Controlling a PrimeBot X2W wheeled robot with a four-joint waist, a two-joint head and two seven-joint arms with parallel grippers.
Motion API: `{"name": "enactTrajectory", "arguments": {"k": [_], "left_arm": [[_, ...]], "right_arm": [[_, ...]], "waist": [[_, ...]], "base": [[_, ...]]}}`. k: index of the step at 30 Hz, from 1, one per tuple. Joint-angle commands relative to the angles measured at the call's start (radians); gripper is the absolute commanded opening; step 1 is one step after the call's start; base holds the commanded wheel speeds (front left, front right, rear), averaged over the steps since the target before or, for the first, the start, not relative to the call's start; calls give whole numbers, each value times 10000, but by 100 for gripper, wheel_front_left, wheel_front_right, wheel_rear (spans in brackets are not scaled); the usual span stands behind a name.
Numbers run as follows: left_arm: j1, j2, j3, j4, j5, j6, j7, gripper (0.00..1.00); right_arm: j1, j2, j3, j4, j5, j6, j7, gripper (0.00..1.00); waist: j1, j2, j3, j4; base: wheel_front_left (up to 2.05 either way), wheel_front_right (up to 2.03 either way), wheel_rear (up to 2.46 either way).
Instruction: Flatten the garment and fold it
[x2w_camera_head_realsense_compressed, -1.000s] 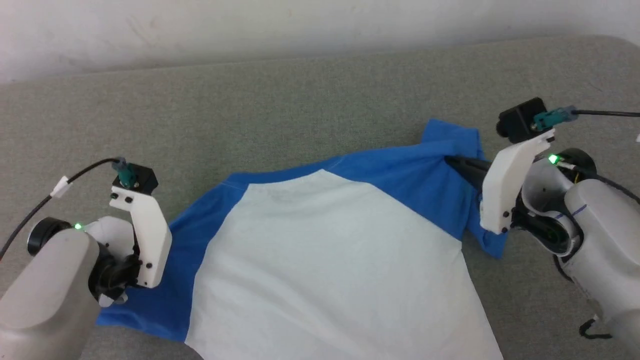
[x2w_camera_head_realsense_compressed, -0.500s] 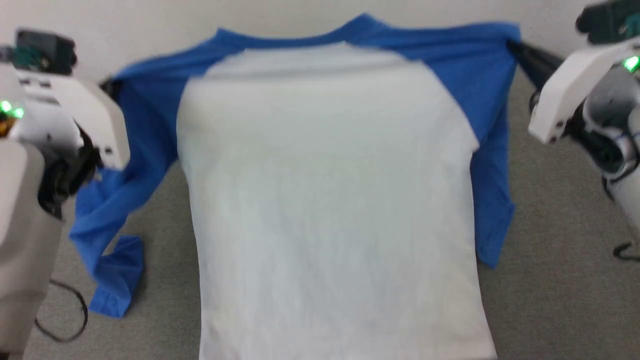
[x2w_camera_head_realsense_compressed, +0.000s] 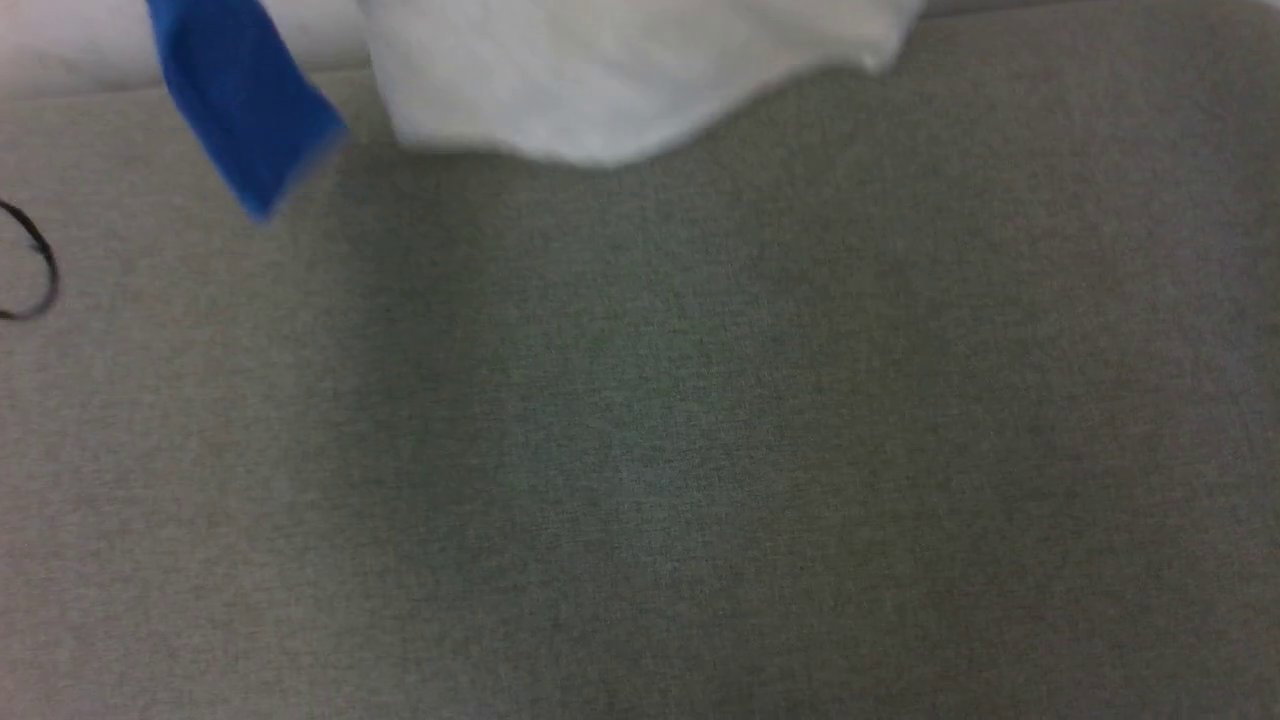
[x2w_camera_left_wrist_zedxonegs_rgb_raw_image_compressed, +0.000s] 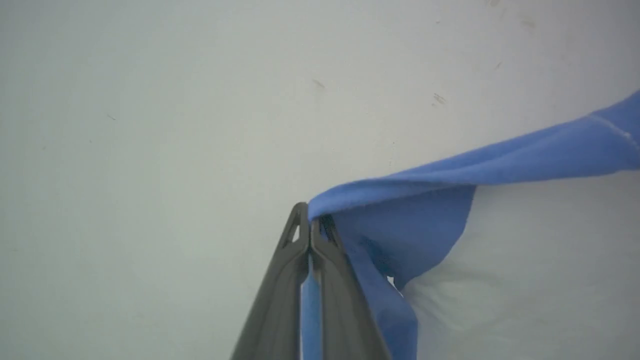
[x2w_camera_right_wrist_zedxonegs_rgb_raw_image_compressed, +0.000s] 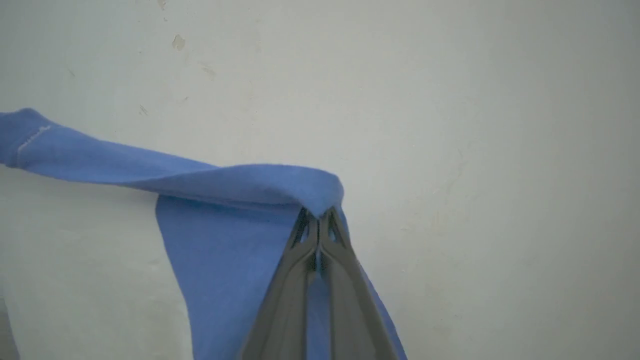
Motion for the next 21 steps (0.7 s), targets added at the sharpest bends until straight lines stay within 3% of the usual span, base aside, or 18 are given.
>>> {"name": "enactTrajectory", "arguments": {"k": [1, 9, 21], "left_arm": [[-433, 117, 54, 352, 212, -3, -318, 0], [-1089, -480, -125, 2111, 156, -321, -1214, 0], [704, -1210, 218, 3996, -831, -834, -2607, 0]], "right_arm": [[-315, -118, -40, 256, -105, -36, -214, 0], [-686, 265, 832, 1181, 216, -36, -876, 0], [1296, 465, 2367, 1959, 1458, -36, -1614, 0]], "waist": [[-3, -1, 904, -394], [-3, -1, 1516, -243], [-3, -1, 1398, -1]], "base": [[0, 0, 0], [0, 0, 0], [0, 0, 0]]}}
